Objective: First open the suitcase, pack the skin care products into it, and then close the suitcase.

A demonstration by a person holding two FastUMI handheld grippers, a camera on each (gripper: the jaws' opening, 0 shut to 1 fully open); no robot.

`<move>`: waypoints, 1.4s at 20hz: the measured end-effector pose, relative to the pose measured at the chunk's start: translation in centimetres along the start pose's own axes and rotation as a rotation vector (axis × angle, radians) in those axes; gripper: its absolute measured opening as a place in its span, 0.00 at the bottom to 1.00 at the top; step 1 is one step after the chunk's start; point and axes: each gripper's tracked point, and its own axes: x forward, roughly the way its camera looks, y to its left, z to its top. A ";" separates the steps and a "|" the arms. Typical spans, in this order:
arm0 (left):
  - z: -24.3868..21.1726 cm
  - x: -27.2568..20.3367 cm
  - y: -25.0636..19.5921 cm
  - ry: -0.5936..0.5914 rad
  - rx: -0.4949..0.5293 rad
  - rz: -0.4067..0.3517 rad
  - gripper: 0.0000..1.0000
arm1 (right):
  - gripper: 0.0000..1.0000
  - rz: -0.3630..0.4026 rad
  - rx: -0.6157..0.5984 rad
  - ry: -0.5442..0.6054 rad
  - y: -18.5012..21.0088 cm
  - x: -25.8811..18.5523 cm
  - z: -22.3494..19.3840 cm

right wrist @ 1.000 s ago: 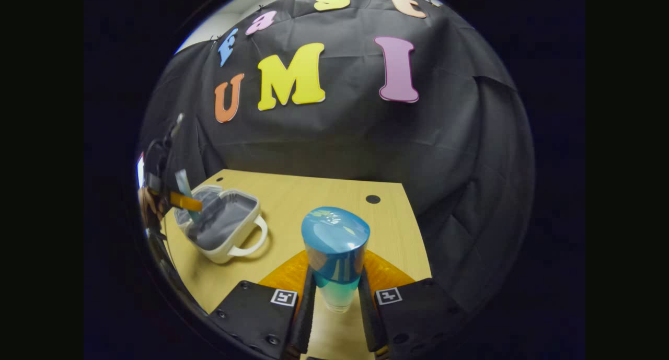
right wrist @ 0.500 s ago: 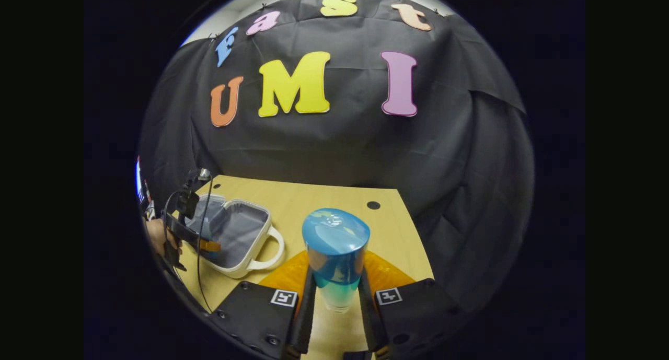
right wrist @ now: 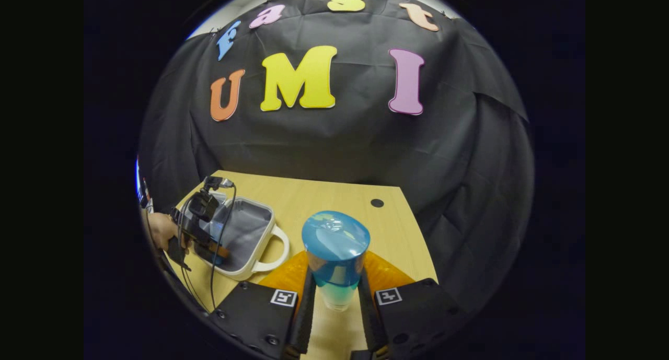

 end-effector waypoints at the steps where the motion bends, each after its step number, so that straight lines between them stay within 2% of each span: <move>1: 0.2 0.3 -0.1 0.004 0.000 0.006 0.47 | 0.38 0.004 -0.003 -0.001 0.0 0.2 0.1; 9: 0.4 0.3 0.0 0.064 0.029 0.052 0.50 | 0.38 0.050 0.005 0.010 0.4 1.9 0.8; 11: 0.4 0.2 0.5 0.061 0.038 0.085 0.56 | 0.37 0.077 -0.004 0.005 1.4 2.6 1.5; 12: 0.3 -0.1 0.5 0.056 0.030 0.104 0.65 | 0.37 0.094 -0.013 0.001 2.1 2.9 2.0; 13: 0.2 -0.6 0.4 0.039 0.021 0.099 0.68 | 0.38 0.112 -0.020 -0.003 2.9 3.1 2.5; 14: 0.3 -1.0 0.1 0.006 0.013 0.096 0.74 | 0.37 0.132 -0.026 -0.005 3.6 3.5 3.0; 16: 1.3 -3.3 -0.6 -0.103 0.020 0.077 0.99 | 0.38 0.171 -0.039 -0.009 5.6 4.1 4.0; 18: 2.7 -6.4 -0.8 -0.241 0.047 0.074 0.98 | 0.38 0.205 -0.044 -0.003 7.6 5.0 4.8; 23: 5.0 -14.9 2.9 -0.536 0.054 0.148 0.98 | 0.38 0.284 -0.039 0.024 13.8 7.2 5.4; 28: 9.0 -23.4 7.0 -0.851 0.037 0.184 0.98 | 0.36 0.307 -0.019 0.134 19.5 10.3 2.3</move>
